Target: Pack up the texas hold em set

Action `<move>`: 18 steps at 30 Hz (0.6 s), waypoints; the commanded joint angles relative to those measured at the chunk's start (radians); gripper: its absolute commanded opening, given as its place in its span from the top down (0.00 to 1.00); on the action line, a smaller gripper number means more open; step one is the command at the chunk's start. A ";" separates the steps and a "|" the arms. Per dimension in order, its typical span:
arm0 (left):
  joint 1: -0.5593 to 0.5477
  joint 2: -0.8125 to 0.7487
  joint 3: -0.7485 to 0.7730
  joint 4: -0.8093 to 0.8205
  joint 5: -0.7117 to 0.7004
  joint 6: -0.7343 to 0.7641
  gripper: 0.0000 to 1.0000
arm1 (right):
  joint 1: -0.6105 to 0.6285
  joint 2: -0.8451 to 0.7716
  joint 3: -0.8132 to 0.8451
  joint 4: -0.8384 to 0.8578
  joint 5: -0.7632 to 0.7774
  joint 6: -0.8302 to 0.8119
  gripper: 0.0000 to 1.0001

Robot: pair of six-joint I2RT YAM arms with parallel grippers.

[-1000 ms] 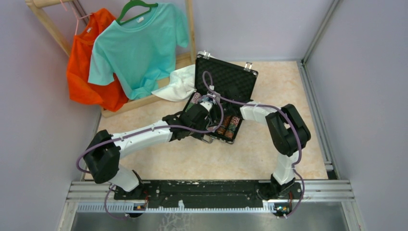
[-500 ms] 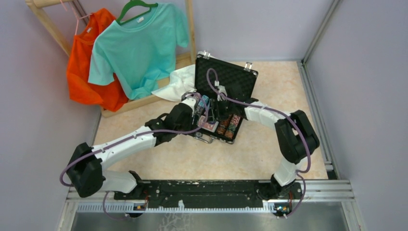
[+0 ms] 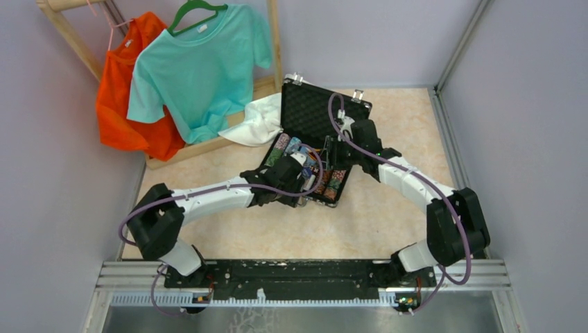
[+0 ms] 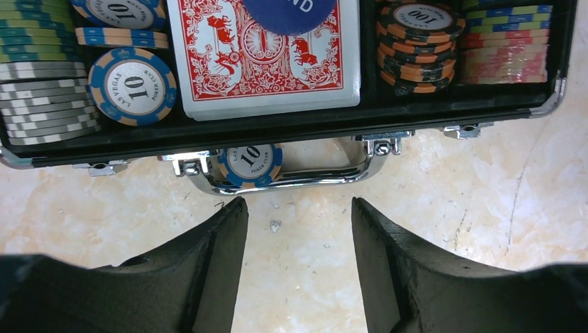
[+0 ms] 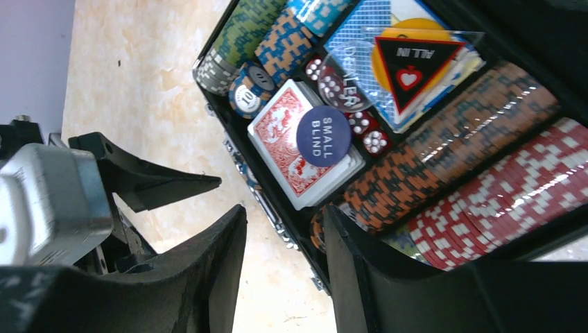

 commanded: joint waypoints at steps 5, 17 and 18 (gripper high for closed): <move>-0.014 0.080 0.050 -0.020 -0.052 -0.061 0.37 | -0.041 -0.071 -0.026 -0.005 -0.014 -0.022 0.55; -0.013 0.113 0.054 -0.037 -0.158 -0.110 0.36 | -0.042 -0.042 -0.021 -0.006 -0.030 -0.036 0.55; -0.012 0.120 0.056 -0.039 -0.160 -0.111 0.37 | -0.042 -0.042 -0.021 -0.009 -0.030 -0.038 0.55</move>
